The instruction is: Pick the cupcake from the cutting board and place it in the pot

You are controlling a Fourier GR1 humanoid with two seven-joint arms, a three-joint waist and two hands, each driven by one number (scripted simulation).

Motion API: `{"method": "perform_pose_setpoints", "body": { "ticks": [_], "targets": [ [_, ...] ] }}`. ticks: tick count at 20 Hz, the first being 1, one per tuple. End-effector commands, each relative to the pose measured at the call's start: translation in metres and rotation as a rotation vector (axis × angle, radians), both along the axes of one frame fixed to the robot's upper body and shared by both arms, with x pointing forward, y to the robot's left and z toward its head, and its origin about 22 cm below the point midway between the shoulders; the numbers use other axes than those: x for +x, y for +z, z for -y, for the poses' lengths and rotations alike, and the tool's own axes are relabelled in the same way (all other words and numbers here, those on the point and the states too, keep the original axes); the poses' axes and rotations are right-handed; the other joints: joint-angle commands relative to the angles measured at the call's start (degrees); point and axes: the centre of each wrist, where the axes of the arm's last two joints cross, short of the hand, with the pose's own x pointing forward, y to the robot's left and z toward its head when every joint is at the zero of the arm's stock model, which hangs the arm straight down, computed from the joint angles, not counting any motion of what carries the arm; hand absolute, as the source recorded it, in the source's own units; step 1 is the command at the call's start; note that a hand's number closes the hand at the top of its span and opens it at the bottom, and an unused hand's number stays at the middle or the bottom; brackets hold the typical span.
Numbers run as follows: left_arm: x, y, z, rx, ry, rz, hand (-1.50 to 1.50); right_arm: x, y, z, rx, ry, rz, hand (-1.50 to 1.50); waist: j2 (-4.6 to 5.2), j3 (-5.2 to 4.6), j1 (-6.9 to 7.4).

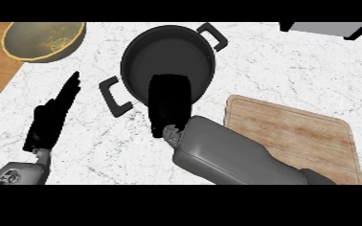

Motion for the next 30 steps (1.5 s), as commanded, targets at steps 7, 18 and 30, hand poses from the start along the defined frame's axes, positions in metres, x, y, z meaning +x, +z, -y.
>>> {"method": "perform_pose_setpoints", "body": {
  "ticks": [7,18,30],
  "targets": [
    [0.002,-0.008,0.004,0.013,0.01,-0.018,0.0,0.004,0.082,-0.045,0.054,-0.214,0.409,1.5,-0.5,0.04,-1.05],
    [0.007,-0.001,0.004,-0.006,0.014,0.006,0.0,0.026,0.124,-0.056,0.196,-0.293,0.543,1.5,0.18,0.11,-1.96],
    [-0.005,-0.009,-0.019,0.01,0.058,0.005,0.0,0.084,0.102,-0.034,0.221,-0.327,0.567,1.5,1.03,0.19,-3.52]
  ]
}}
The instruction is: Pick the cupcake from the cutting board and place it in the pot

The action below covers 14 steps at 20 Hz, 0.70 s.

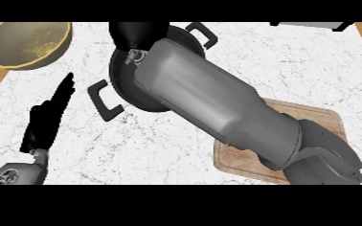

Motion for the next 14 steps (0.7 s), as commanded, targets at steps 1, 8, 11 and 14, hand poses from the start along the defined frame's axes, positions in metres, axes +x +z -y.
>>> {"method": "perform_pose_setpoints", "body": {
  "ticks": [1,8,11,14],
  "targets": [
    [-0.001,0.011,0.001,0.004,0.003,0.009,0.0,0.018,-0.003,0.005,0.147,-0.108,-0.014,1.5,0.1,0.11,-0.34],
    [-0.001,0.0,0.012,-0.006,-0.006,0.016,0.0,0.058,-0.02,0.032,0.088,-0.139,-0.073,1.5,0.79,0.07,-0.38],
    [-0.003,0.001,0.007,-0.006,-0.027,0.015,0.0,0.065,-0.057,0.047,0.01,-0.176,-0.106,1.5,1.02,0.03,1.03],
    [0.001,0.009,0.006,-0.007,-0.022,0.02,0.0,0.071,-0.05,0.054,0.177,-0.162,-0.125,1.5,1.16,0.14,0.82]
  ]
}}
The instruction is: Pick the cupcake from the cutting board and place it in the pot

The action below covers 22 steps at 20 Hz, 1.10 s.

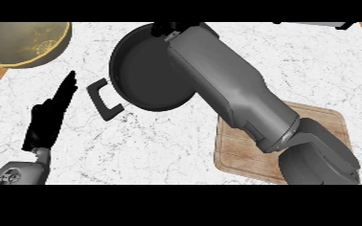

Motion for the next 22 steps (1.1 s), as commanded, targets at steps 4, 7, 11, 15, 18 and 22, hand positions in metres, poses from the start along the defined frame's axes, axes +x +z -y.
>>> {"method": "perform_pose_setpoints", "body": {
  "ticks": [4,7,11,15,18,22],
  "targets": [
    [-0.003,0.005,-0.002,0.013,-0.003,0.016,0.0,0.013,-0.026,0.024,0.22,-0.024,-0.043,-1.5,0.29,0.14,0.6],
    [0.004,0.01,0.007,-0.015,-0.02,0.022,0.0,0.015,-0.026,0.027,0.259,0.005,-0.013,-1.5,0.45,0.12,0.65],
    [0.006,0.009,0.005,0.01,-0.012,0.019,0.0,0.017,-0.016,0.024,0.303,0.036,0.033,-1.5,0.58,0.08,1.3],
    [0.003,0.001,0.012,0.0,-0.006,0.009,0.0,0.011,-0.012,0.02,0.439,0.093,0.27,-1.5,0.27,0.16,0.55],
    [0.007,0.013,-0.006,0.004,-0.002,0.027,0.0,0.007,0.0,0.017,0.566,0.111,0.388,-1.5,0.23,0.17,0.86],
    [0.0,0.001,0.0,0.014,0.003,0.004,0.0,0.003,0.007,0.014,0.699,0.108,0.385,-1.5,-0.44,0.1,0.35]
  ]
}}
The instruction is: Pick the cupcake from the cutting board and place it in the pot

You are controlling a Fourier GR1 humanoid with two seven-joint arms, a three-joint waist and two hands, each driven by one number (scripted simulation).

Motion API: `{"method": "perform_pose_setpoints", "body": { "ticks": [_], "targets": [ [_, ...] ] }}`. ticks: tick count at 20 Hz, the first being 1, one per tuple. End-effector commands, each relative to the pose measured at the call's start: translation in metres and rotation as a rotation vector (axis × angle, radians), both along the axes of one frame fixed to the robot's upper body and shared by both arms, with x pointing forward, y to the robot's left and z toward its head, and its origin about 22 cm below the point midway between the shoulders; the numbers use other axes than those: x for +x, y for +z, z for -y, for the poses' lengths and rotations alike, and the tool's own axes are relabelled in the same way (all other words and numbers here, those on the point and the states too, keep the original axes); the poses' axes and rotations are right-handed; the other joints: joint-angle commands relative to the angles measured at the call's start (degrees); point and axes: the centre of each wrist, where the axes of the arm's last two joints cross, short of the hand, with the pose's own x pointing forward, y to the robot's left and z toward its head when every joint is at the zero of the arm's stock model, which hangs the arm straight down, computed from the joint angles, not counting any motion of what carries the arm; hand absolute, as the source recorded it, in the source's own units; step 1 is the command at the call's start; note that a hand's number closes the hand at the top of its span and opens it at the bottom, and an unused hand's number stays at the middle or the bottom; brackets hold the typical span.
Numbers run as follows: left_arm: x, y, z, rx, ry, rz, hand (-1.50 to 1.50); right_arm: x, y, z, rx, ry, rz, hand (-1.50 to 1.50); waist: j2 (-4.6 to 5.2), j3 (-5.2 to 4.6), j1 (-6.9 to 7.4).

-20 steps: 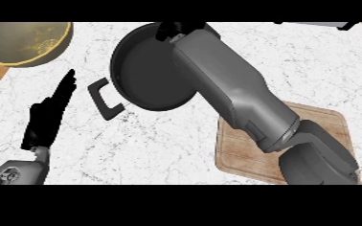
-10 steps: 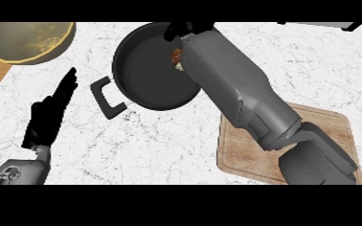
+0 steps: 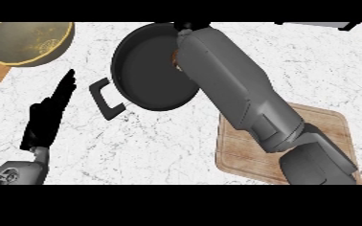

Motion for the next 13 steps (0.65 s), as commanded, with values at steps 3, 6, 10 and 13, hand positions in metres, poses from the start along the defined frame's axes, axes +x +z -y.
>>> {"method": "perform_pose_setpoints", "body": {
  "ticks": [3,6,10,13],
  "targets": [
    [-0.002,-0.005,-0.009,-0.002,0.024,-0.016,0.0,-0.008,0.003,-0.003,0.188,0.058,0.021,-1.5,-0.46,-0.02,-1.52],
    [-0.022,-0.012,-0.024,-0.008,0.051,-0.031,0.0,-0.017,-0.012,-0.001,0.244,0.094,0.009,-1.5,-1.22,0.01,-2.62],
    [-0.012,-0.006,-0.013,-0.014,0.096,-0.052,0.0,-0.043,-0.029,-0.014,0.283,0.171,0.019,-1.5,-1.82,0.02,-4.69],
    [-0.019,0.002,-0.027,0.003,0.086,-0.04,0.0,-0.055,-0.049,-0.015,0.285,0.171,0.023,-1.5,-1.97,0.02,-5.44]
  ]
}}
